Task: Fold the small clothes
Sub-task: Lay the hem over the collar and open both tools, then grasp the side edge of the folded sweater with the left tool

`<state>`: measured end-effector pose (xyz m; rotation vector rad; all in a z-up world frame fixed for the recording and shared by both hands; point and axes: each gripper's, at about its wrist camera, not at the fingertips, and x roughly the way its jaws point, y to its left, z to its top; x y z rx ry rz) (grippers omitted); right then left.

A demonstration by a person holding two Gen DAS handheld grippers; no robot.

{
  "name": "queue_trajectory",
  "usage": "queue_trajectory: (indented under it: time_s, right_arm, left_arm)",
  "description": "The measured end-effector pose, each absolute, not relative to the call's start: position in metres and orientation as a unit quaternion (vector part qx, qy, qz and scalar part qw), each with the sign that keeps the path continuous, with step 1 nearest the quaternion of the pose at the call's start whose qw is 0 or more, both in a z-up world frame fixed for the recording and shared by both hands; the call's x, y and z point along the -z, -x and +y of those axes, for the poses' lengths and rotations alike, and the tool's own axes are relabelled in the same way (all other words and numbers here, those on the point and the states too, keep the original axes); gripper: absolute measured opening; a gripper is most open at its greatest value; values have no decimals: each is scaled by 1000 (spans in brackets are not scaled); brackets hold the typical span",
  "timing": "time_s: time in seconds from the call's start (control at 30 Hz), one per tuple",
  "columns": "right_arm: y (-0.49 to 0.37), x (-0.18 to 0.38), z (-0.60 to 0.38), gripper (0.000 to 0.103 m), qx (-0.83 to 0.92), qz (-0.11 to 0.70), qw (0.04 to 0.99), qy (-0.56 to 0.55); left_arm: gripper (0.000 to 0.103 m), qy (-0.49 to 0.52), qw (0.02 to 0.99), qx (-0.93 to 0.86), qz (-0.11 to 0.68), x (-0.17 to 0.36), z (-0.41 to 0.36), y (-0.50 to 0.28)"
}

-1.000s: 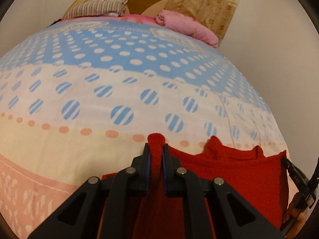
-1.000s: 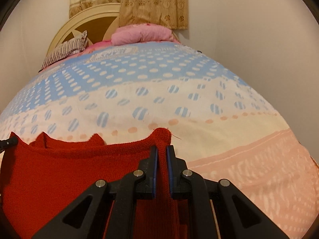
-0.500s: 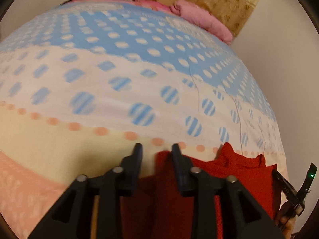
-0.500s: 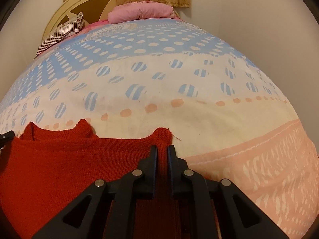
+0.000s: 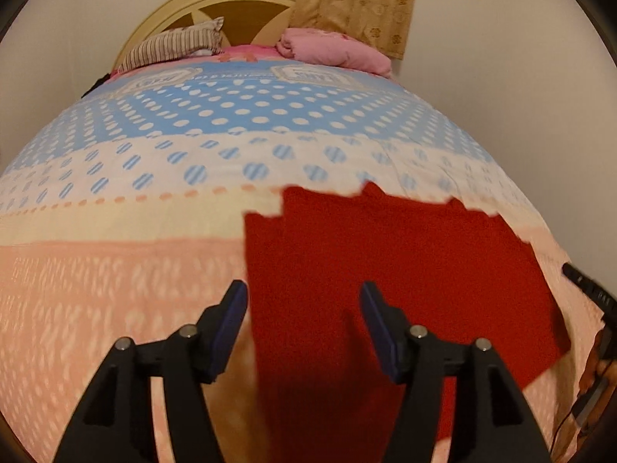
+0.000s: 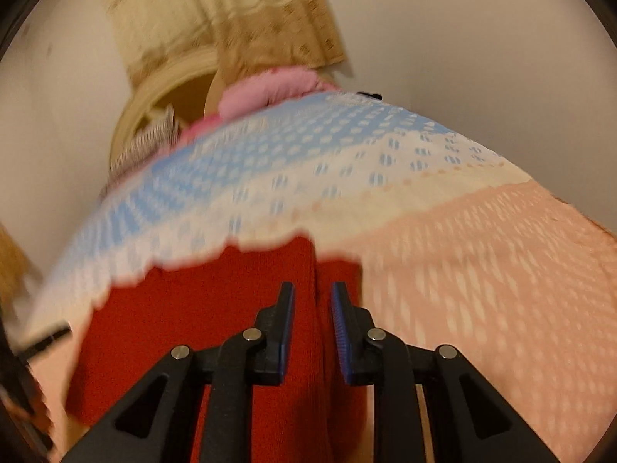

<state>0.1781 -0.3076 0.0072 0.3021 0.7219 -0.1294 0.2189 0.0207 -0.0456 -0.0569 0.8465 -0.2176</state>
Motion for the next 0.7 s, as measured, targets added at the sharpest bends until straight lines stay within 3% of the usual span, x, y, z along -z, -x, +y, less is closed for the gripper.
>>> queue_trajectory:
  time_s: [0.3,0.53,0.7]
  right_arm:
    - [-134,37,-258,20,59,395,915,-54]
    - [-136,47,-266,20,52,397,913,-73]
    - [-119,27,-247,18,88,371,924,-35]
  left_arm:
    - [64,-14,911,67,406,73,-3,-184]
    - [77,-40,913,34,405,86,-6,-182]
    - [78,-33,911,34,409,84,-3,-174]
